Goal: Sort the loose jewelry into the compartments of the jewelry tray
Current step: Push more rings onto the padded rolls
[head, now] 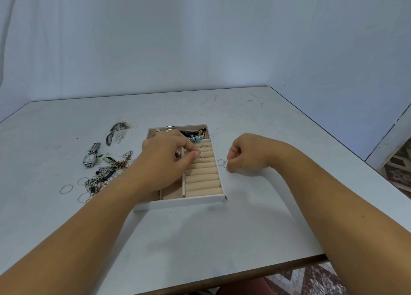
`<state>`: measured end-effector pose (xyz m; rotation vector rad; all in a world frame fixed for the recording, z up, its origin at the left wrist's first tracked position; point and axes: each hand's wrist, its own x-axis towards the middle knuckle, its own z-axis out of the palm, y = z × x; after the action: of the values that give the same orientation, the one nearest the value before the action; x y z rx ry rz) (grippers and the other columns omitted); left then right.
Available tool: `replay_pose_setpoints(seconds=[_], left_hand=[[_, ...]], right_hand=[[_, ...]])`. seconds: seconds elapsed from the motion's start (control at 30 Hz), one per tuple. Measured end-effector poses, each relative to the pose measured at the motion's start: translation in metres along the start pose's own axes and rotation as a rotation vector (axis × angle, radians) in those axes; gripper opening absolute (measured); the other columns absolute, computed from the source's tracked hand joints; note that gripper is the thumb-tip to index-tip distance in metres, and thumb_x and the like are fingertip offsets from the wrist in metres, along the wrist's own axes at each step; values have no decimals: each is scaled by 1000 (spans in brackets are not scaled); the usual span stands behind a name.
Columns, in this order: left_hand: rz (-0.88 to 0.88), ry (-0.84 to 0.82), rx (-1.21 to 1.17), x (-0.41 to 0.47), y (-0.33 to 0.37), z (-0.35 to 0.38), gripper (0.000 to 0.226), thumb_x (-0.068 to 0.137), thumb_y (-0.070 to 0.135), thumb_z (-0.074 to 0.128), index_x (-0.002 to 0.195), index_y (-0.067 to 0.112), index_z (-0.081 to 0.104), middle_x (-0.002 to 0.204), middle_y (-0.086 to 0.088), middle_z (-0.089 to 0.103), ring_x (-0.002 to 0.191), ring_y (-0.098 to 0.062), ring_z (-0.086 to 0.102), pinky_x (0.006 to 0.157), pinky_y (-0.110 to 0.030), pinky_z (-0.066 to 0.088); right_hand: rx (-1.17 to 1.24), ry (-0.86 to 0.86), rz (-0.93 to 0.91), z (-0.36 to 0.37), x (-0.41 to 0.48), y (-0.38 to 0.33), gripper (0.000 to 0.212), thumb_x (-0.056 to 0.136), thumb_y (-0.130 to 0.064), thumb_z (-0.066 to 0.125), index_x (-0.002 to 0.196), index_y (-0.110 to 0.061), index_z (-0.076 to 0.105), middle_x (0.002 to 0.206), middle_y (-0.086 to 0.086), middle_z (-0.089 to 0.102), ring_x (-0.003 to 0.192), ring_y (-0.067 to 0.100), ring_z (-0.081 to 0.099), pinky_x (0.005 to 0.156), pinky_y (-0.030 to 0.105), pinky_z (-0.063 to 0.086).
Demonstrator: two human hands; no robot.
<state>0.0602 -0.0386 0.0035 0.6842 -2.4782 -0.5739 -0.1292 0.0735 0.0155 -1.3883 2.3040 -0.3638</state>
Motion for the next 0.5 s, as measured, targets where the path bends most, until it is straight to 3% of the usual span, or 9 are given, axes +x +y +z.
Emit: replay_pose_setpoints(seconds=[0.13,0.37,0.5], left_hand=[[2,0,2,0,0,0,8,85,42,62,85,37,70,96,22,58,101,-4,48,100,-48,36],[14,9,-7,0,0,1,8,86,41,62,84,38,69,96,22,59,101,-3,49,99,-48,37],[16,3,-16,-1,0,0,7,86,41,63,83,39,69,95,22,58,100,-3,49,99,-48,37]], right_hand=[[14,40,-24,4,-1,-4,18,79,-34,71,86,-17,69,82,-5,66,76,11,60,69,26,49],[-72,59,2,5,-4,-4,27,84,-37,67,93,-12,67,97,3,67,89,18,60,74,27,45],[-108,73,17,11,-8,-4,45,89,-39,60,104,3,63,110,17,66,101,30,60,83,37,48]])
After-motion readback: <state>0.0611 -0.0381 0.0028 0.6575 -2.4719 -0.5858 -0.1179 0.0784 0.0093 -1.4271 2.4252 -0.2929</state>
